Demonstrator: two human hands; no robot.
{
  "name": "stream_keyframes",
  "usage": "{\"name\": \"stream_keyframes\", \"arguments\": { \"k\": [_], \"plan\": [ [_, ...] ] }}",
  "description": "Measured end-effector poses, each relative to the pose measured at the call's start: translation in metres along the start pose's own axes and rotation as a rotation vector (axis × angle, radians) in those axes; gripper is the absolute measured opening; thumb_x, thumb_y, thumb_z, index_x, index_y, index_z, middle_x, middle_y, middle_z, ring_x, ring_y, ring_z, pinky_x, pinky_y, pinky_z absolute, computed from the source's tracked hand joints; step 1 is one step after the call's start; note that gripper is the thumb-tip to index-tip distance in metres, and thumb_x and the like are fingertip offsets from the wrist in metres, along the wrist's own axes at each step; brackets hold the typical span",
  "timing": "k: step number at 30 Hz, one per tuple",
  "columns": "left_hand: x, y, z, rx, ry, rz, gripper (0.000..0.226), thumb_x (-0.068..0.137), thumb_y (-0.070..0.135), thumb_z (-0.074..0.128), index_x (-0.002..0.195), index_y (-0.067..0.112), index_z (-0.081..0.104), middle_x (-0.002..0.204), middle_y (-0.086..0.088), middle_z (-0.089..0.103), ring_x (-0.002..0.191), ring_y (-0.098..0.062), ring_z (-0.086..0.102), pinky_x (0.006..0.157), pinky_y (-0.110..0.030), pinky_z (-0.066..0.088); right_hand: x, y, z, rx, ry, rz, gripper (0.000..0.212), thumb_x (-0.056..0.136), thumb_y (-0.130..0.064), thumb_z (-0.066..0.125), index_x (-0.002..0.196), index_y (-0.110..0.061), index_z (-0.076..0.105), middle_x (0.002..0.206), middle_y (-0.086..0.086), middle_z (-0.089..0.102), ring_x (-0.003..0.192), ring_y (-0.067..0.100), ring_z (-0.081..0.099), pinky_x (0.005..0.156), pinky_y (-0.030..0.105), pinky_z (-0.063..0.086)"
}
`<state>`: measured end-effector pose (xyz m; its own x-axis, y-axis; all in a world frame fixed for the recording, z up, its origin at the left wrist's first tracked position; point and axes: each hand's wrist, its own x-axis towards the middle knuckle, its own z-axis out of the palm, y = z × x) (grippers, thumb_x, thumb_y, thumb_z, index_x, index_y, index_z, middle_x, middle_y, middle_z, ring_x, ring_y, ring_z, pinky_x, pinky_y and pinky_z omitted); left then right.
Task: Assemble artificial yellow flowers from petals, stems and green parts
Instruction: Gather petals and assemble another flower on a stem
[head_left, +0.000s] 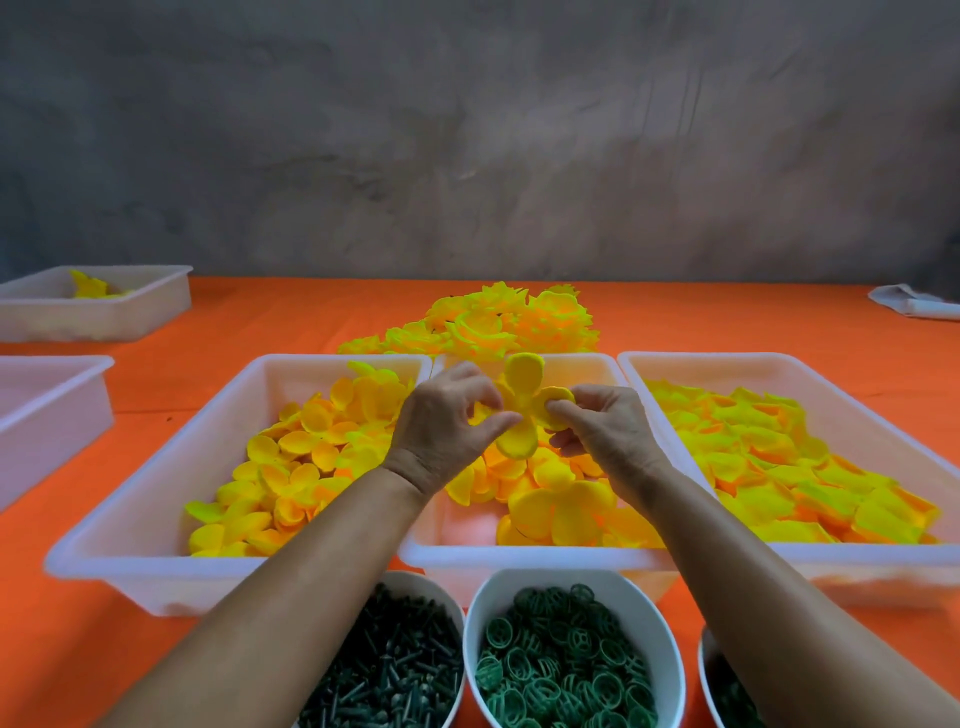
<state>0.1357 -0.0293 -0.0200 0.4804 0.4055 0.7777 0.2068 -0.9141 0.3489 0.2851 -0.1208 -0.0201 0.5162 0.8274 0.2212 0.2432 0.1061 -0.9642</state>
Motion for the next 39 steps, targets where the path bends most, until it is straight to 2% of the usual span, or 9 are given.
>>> {"name": "stream_keyframes", "arguments": {
  "k": [4, 7, 11, 15, 19, 25, 28, 31, 39],
  "plan": [
    [-0.0008, 0.0029, -0.0006, -0.032, -0.135, -0.007, 0.034, 0.064, 0.025, 0.086, 0.084, 0.001, 0.073, 0.083, -0.012, 0.068, 0.062, -0.024, 0.057, 0.062, -0.035, 0.050, -0.0027, -0.0022, 0.0034, 0.075, -0.257, 0.050, 0.021, 0.086, -0.031, 0.065, 0.076, -0.014, 0.073, 0.065, 0.006, 0.070, 0.058, 0.013, 0.065, 0.055, 0.023, 0.052],
    [-0.0001, 0.0041, -0.0015, -0.104, -0.150, -0.083, 0.033, 0.065, 0.023, 0.085, 0.085, 0.000, 0.073, 0.084, -0.011, 0.069, 0.064, -0.023, 0.059, 0.062, -0.032, 0.050, -0.0020, -0.0038, 0.0051, 0.143, -0.338, 0.106, 0.035, 0.081, -0.044, 0.060, 0.076, -0.011, 0.072, 0.072, 0.011, 0.071, 0.066, 0.020, 0.068, 0.059, 0.026, 0.053],
    [0.0003, 0.0041, -0.0021, -0.264, -0.150, -0.216, 0.021, 0.072, 0.018, 0.080, 0.086, 0.002, 0.074, 0.078, -0.001, 0.067, 0.065, -0.015, 0.058, 0.061, -0.020, 0.047, -0.0002, -0.0022, 0.0034, 0.164, -0.323, 0.105, 0.028, 0.091, -0.033, 0.056, 0.082, -0.012, 0.073, 0.080, 0.009, 0.072, 0.071, 0.019, 0.069, 0.062, 0.026, 0.053],
    [0.0004, 0.0013, -0.0018, -0.371, -0.203, -0.293, 0.012, 0.083, 0.013, 0.070, 0.080, 0.002, 0.072, 0.066, -0.006, 0.064, 0.062, -0.013, 0.049, 0.060, -0.032, 0.043, -0.0002, -0.0008, 0.0042, 0.146, -0.291, 0.079, 0.021, 0.089, -0.029, 0.061, 0.092, -0.012, 0.073, 0.083, 0.010, 0.072, 0.071, 0.017, 0.068, 0.065, 0.025, 0.055],
    [0.0015, -0.0016, -0.0030, -0.500, -0.237, -0.368, 0.016, 0.090, 0.010, 0.061, 0.085, -0.001, 0.071, 0.073, -0.007, 0.065, 0.069, -0.013, 0.056, 0.068, -0.035, 0.049, -0.0005, -0.0001, 0.0043, 0.140, -0.288, 0.045, 0.015, 0.087, -0.023, 0.064, 0.098, -0.016, 0.072, 0.086, 0.008, 0.073, 0.075, 0.018, 0.070, 0.069, 0.025, 0.057],
    [0.0034, -0.0031, -0.0029, -0.645, -0.279, -0.492, 0.016, 0.091, 0.004, 0.056, 0.089, 0.008, 0.071, 0.067, 0.003, 0.069, 0.064, -0.005, 0.062, 0.063, -0.018, 0.052, -0.0016, -0.0003, 0.0040, 0.122, -0.279, 0.017, 0.014, 0.084, -0.017, 0.067, 0.098, -0.016, 0.071, 0.083, 0.009, 0.073, 0.072, 0.015, 0.070, 0.067, 0.024, 0.057],
    [0.0027, -0.0035, -0.0022, -0.645, -0.294, -0.501, 0.015, 0.091, 0.001, 0.056, 0.089, 0.005, 0.070, 0.062, 0.008, 0.067, 0.060, -0.002, 0.063, 0.061, -0.017, 0.054, -0.0017, 0.0013, 0.0045, 0.084, -0.273, -0.001, 0.012, 0.082, -0.017, 0.070, 0.094, -0.021, 0.070, 0.080, 0.008, 0.072, 0.069, 0.013, 0.070, 0.065, 0.023, 0.056],
    [0.0022, -0.0021, -0.0021, -0.632, -0.238, -0.491, 0.012, 0.089, 0.000, 0.059, 0.080, 0.003, 0.066, 0.067, -0.003, 0.067, 0.059, -0.005, 0.064, 0.059, -0.018, 0.054, -0.0008, 0.0027, 0.0054, 0.053, -0.282, -0.013, 0.015, 0.081, -0.017, 0.071, 0.094, -0.025, 0.068, 0.083, 0.009, 0.072, 0.069, 0.013, 0.069, 0.064, 0.024, 0.056],
    [0.0026, -0.0040, -0.0028, -0.661, -0.158, -0.490, 0.014, 0.090, 0.001, 0.057, 0.081, 0.007, 0.065, 0.068, -0.002, 0.064, 0.058, -0.001, 0.060, 0.054, -0.019, 0.051, 0.0037, 0.0058, 0.0009, 0.045, -0.104, -0.022, 0.015, 0.083, -0.016, 0.071, 0.096, -0.014, 0.064, 0.096, 0.001, 0.065, 0.062, 0.008, 0.068, 0.053, 0.018, 0.051]
  ]
}}
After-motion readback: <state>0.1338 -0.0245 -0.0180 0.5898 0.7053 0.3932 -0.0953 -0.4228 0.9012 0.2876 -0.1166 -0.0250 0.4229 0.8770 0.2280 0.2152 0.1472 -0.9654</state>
